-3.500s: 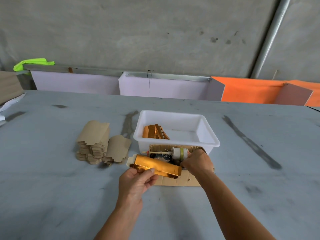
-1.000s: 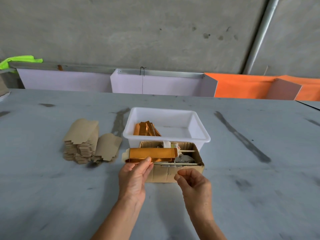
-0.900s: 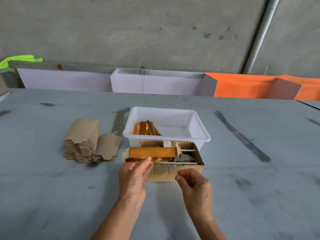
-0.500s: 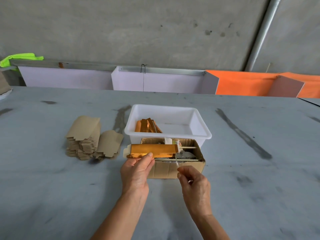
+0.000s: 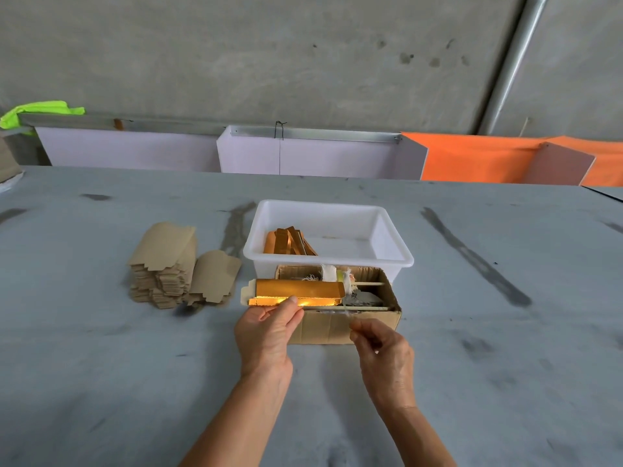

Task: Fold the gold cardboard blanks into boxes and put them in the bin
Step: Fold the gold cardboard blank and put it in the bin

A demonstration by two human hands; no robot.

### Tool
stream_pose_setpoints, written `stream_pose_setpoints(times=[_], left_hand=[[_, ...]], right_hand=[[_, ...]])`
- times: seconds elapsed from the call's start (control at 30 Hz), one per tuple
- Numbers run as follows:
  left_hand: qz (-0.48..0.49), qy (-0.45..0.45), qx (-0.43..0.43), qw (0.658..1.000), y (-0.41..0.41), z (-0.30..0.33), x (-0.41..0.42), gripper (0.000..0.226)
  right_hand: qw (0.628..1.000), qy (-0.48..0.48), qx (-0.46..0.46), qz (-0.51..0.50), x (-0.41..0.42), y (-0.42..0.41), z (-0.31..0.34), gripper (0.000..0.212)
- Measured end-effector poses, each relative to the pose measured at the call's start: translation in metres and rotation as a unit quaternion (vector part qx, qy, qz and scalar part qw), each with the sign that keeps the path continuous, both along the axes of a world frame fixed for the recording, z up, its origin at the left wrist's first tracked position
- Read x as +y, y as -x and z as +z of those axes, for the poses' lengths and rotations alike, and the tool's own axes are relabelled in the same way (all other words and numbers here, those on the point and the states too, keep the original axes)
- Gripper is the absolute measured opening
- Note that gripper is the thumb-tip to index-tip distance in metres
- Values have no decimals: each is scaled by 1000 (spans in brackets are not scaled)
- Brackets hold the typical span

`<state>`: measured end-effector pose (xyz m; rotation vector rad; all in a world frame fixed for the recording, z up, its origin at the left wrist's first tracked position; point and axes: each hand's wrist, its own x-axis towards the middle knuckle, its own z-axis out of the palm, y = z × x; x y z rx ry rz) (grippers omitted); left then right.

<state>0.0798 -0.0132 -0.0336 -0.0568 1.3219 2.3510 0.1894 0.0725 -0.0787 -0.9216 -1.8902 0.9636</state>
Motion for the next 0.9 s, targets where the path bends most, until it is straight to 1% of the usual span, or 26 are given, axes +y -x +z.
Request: stream_pose_setpoints(times=[0.07,0.13,0.23,0.4,0.47,0.67,0.77,0.9], left_hand=[[-1,0,0,1000,1,0,-1,12],[0,-3,2,1000,2,0,-2,12],[8,-1,5,1000,3,0,-2,12],[-3,-2,22,1000,-7,1,-2,12],[-14,-4,30,999,-12,2,-4,11],[-22,-23,52,998,-20,5,-8,11],[-24,-28,53,998,-23,4,-10,11],[-26,-39,51,998,-24,4,-11,15]], right_hand=[[1000,17,-10,-7,0,-6,-3,18],[999,41,5,-8,-3,-14,-4,19],[995,70,76,16,-10,-19,4,22],[978,69,174,92,-32,-15,30,22],[971,74,197,113,-37,-11,37,22],[966,83,207,131,-47,3,48,28],[964,106,204,133,-50,11,48,27],[962,129,197,136,-52,15,49,34]])
